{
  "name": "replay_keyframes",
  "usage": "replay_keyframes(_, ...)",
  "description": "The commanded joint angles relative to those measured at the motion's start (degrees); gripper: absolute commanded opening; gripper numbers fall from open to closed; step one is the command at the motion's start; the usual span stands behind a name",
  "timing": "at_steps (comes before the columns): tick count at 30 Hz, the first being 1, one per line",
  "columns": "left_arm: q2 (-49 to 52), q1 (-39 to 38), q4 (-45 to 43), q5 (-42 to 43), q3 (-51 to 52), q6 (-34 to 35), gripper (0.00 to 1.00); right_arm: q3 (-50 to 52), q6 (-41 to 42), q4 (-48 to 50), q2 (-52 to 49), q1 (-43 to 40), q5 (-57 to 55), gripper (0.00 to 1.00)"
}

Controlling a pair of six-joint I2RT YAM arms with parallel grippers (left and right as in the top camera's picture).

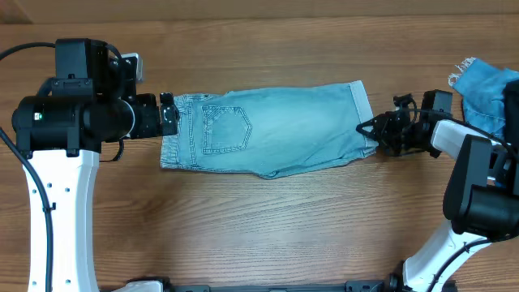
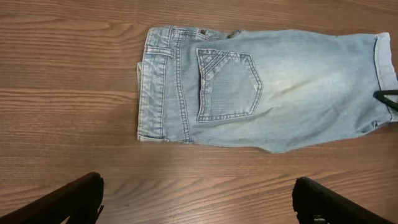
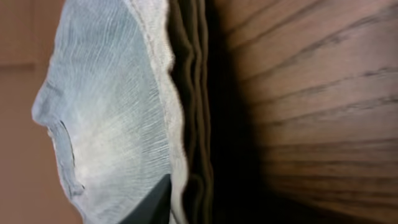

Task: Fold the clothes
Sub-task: 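Grasp the right end with the right gripper and fold it leftward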

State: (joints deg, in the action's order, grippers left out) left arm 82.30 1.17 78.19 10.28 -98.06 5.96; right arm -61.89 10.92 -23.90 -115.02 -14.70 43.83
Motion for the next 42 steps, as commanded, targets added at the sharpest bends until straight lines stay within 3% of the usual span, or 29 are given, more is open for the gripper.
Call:
replay_keyframes(1, 0.09, 0.20, -0.28, -0.37, -0.02, -0.63, 1.00, -0.87, 0.20, -1.20, 3.43, -0.17, -1.77, 0.19)
replay_keyframes(9, 0.09, 0.20, -0.52, -0.37, -0.02, -0.66, 1.00, -0.87, 0.20, -4.61, 8.00, -0.24, -2.23, 0.04)
replay_keyframes(17, 0.09, 0.20, -0.52, -0.39, -0.02, -0.66, 1.00, -0.87, 0.17, -10.19, 11.98, -6.36, -11.32, 0.04)
replay_keyframes(24, 0.09, 0.20, -0.72, -0.39, -0.02, -0.66, 1.00, -2.54, 0.22, -12.39, 19.65, -11.28, -11.21, 0.04)
replay_keyframes(35, 0.09, 0.20, -0.66, -0.37, -0.02, -0.66, 1.00, -29.33, -3.93, -33.00, 24.92, -11.58, -15.41, 0.04)
replay_keyframes(42, 0.09, 0.20, -0.70, -0.15, -0.02, -0.63, 1.00, -41.11, -6.47, -40.33, 24.92, -9.46, -16.26, 0.04)
